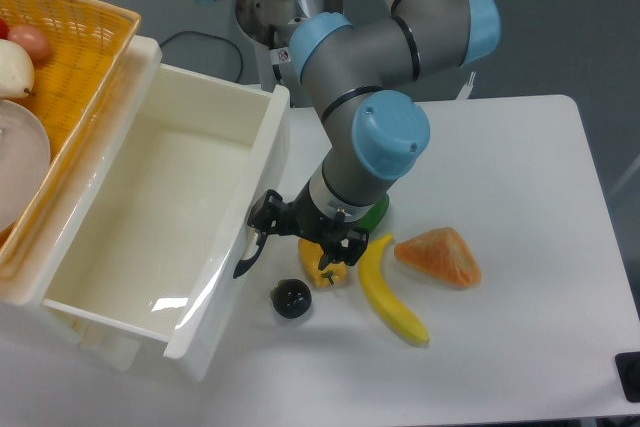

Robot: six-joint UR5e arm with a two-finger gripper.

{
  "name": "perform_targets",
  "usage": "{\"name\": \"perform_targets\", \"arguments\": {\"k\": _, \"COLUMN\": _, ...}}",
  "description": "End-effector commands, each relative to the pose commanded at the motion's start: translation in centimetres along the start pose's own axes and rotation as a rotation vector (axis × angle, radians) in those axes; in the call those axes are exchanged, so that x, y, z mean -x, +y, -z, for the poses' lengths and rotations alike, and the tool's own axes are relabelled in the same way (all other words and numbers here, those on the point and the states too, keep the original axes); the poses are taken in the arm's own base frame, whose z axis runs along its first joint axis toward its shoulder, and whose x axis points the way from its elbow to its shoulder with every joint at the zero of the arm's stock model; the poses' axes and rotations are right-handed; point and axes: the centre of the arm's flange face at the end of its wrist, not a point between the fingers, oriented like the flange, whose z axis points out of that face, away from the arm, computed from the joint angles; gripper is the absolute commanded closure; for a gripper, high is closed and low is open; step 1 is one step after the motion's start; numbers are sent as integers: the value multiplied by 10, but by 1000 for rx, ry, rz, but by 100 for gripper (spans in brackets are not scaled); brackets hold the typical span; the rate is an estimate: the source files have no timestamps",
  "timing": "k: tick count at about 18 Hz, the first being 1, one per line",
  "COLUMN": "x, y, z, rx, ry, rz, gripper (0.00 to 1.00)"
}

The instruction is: Slide open the top white drawer

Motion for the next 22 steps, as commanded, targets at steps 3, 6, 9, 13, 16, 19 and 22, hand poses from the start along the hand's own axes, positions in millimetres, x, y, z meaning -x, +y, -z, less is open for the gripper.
{"name": "perform_targets", "arguments": {"k": 3, "x": 4, "y": 2, "z": 5, "rx": -9, "ry": -2, "rz": 6, "gripper": 0}}
{"name": "perform_targets", "arguments": {"k": 6, "x": 19, "y": 7, "z": 19, "rx": -37, "ry": -7, "rz": 23, "gripper": 0}}
{"name": "perform_targets", "arguments": {"k": 9, "x": 24, "y": 9, "z": 26, "rx": -58, "ry": -10, "rz": 27, "gripper": 0}}
{"name": "perform_targets", "arguments": {"k": 13, "x": 46, "y": 9, "z": 26, "rx": -81, "ry": -92, "rz": 7, "gripper": 0}}
{"name": "perform_targets", "arguments": {"k": 16, "x": 71, "y": 23, "z": 18, "rx": -51, "ry": -161, "rz": -84, "gripper": 0}}
{"name": "perform_targets", "arguments": {"k": 19, "x": 81, "y": 31, "z": 20, "rx": 14, "ry": -238, "rz": -186, "gripper": 0}}
{"name": "perform_targets", "arguments": {"k": 22, "x": 83, "y": 33, "z": 24, "rx": 26, "ry": -256, "rz": -195, "gripper": 0}}
